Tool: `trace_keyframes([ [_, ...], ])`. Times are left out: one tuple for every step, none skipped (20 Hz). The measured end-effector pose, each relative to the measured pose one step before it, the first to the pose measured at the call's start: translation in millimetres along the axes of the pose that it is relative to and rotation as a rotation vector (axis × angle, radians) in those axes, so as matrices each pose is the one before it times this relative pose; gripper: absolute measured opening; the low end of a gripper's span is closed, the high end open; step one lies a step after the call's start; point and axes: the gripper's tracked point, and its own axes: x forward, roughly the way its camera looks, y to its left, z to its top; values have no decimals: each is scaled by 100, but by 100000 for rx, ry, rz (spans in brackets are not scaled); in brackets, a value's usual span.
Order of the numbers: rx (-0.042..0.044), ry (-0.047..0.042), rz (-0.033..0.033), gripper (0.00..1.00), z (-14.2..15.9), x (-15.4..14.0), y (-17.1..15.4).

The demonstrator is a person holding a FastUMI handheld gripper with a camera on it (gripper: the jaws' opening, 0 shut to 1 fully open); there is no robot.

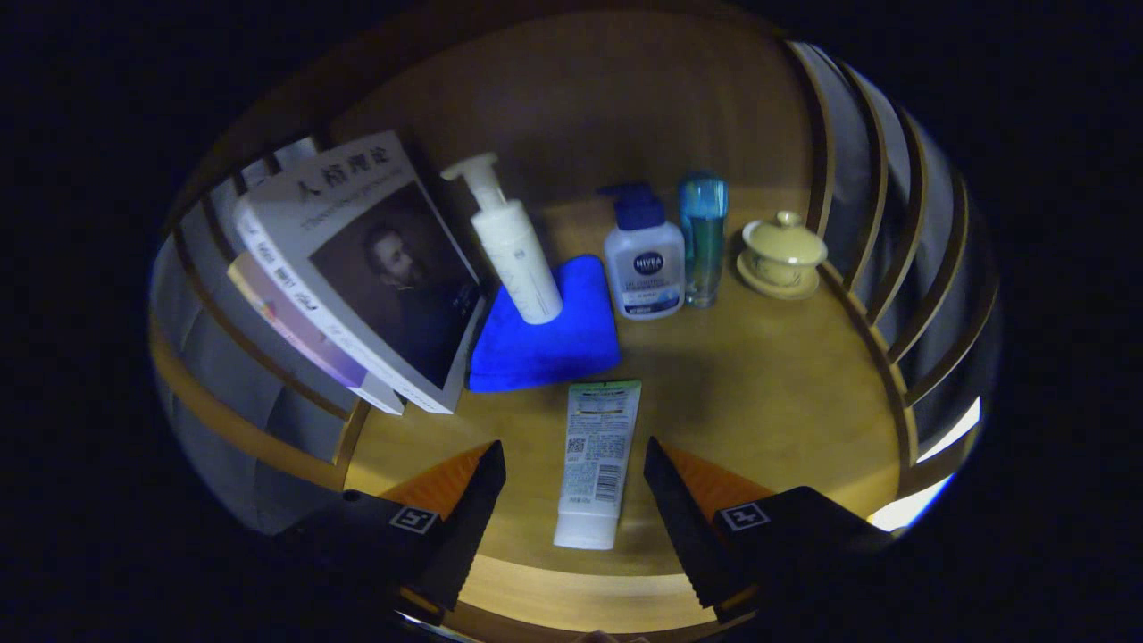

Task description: Pull open the drawer, take out the items inside it, and place them on the countertop above the cabinet.

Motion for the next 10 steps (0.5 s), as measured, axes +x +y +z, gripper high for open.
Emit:
trace_keyframes([
  [-2308,-4386,332,98,-19,-1154,533],
  [-2056,-4643,229,98,-61,-1262,516],
  [-2210,-4639,206,98,-16,-1476,503],
  [-2160,-4698,-146,98,40,-1357,389],
  [-2065,-4717,-69,98,-36,-1420,474],
  [-1725,-4364,38,98,79,-1386,414],
  [-1191,-4264,-394,98,-137,-1485,397],
  [-617,-4220,-15,98,10,-1380,411],
  [-173,-4275,148,98,-76,-1287,450],
  [169,-4528,-155,98,66,-1292,306],
])
